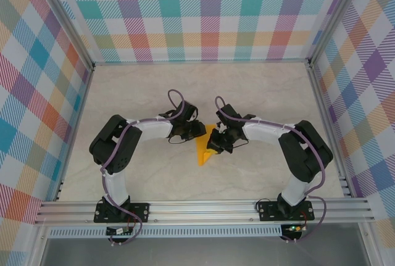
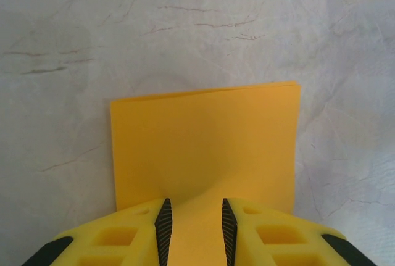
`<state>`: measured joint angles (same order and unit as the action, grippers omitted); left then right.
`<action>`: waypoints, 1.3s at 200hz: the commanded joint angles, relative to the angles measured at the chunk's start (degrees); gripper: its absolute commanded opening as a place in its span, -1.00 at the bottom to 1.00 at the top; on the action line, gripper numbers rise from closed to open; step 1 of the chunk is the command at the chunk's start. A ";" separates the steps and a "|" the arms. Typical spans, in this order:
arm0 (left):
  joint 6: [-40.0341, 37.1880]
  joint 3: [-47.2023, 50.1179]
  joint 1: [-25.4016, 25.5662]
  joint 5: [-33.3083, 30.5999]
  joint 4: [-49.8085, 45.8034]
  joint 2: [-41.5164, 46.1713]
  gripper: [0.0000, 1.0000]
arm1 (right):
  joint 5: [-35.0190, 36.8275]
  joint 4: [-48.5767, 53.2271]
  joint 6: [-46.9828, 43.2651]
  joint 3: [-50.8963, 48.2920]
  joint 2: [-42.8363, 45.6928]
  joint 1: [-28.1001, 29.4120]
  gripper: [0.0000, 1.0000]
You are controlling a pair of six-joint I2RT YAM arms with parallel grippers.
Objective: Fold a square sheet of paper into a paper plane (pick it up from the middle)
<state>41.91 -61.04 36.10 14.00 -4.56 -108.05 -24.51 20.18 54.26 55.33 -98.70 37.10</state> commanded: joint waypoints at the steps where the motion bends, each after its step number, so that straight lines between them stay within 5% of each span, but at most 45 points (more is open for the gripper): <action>1: -1.05 -0.66 -0.24 0.68 -3.02 -2.20 -0.40 | -0.42 -2.71 -1.74 1.97 -1.27 -0.19 -0.93; 168: -0.77 -0.62 -0.25 1.82 -3.45 -0.93 -0.40 | -1.55 -9.75 -5.60 2.10 -6.66 -0.19 -0.92; 260: 1.04 1.87 -0.49 -1.73 -3.27 6.76 -0.38 | -4.36 -8.69 -11.01 3.37 -8.27 0.08 -0.92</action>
<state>42.24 -60.55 36.10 14.04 -6.17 -105.38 -27.24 11.40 46.06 57.19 -105.80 37.10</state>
